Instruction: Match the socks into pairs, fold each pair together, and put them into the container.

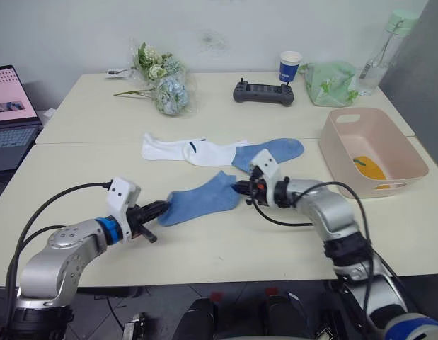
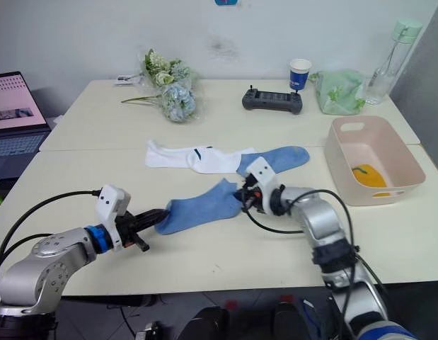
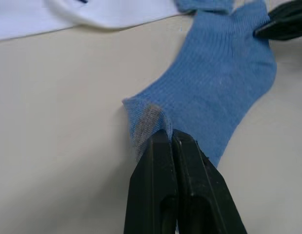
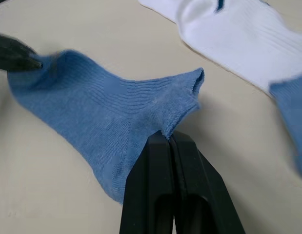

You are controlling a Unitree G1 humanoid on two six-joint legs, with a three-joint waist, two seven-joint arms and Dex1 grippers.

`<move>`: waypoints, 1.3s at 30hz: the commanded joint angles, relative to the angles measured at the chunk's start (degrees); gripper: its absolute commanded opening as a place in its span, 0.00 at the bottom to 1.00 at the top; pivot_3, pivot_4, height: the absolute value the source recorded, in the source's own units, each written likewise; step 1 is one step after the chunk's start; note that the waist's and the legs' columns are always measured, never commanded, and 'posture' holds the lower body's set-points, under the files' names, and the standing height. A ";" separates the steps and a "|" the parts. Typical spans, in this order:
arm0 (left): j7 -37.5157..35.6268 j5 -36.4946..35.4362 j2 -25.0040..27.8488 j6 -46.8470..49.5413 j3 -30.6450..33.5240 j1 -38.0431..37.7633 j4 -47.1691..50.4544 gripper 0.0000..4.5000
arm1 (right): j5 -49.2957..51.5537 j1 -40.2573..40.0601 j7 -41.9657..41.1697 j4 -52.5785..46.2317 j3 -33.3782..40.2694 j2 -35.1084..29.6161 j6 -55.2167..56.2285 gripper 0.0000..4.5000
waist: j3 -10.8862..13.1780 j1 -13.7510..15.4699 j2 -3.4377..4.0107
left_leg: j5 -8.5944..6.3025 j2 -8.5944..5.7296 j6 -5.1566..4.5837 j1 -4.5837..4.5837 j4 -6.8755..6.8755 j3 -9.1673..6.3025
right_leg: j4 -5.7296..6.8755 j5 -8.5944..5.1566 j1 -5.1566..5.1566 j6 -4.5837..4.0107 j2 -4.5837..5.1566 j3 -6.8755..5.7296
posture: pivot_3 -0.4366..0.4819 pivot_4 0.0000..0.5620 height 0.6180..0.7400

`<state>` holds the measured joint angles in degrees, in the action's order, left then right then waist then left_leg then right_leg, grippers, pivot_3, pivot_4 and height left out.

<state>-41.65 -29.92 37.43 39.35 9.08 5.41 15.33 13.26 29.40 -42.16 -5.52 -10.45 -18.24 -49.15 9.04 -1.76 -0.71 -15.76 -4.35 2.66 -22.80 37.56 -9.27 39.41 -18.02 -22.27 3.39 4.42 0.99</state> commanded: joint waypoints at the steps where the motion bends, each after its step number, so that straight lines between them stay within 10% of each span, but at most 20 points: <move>1: 0.72 0.55 -3.06 -0.08 -4.95 3.56 1.24 0.00 | 4.27 -4.50 0.85 -10.78 4.74 -3.34 -6.32 0.01 | 0.00 0.03 0.00 | 0.00 0.00 0.00 0.00 0.00 0.00 | 0.00 0.00 0.00 0.00 0.00 0.00 | 0.48 0.27 1.00; 18: -0.43 -4.52 -1.35 11.38 -4.69 3.20 3.35 0.00 | 16.73 -16.76 5.37 -25.43 19.86 -11.30 -19.72 0.01 | 0.00 -0.29 0.00 | -0.01 0.06 -0.02 0.07 -0.07 0.06 | 0.05 -0.01 0.02 0.01 -0.14 0.05 | 0.48 0.27 1.00; 39: 2.58 -3.19 -2.81 9.78 -7.44 -3.92 7.61 0.00 | 20.02 -27.34 4.64 -26.13 16.94 -16.97 -12.43 0.01 | 0.00 0.09 0.00 | -0.01 0.05 -0.02 0.06 -0.04 0.06 | -0.05 0.00 0.13 0.01 -0.11 0.03 | 0.48 0.27 1.00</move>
<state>-39.33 -32.73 34.55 48.88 1.53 2.18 20.80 32.79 2.16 -38.25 -29.92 5.50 -35.06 -62.88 9.04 -1.67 -0.71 -15.77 -4.30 2.64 -22.74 37.52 -9.22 39.36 -18.02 -22.14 3.40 4.30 1.01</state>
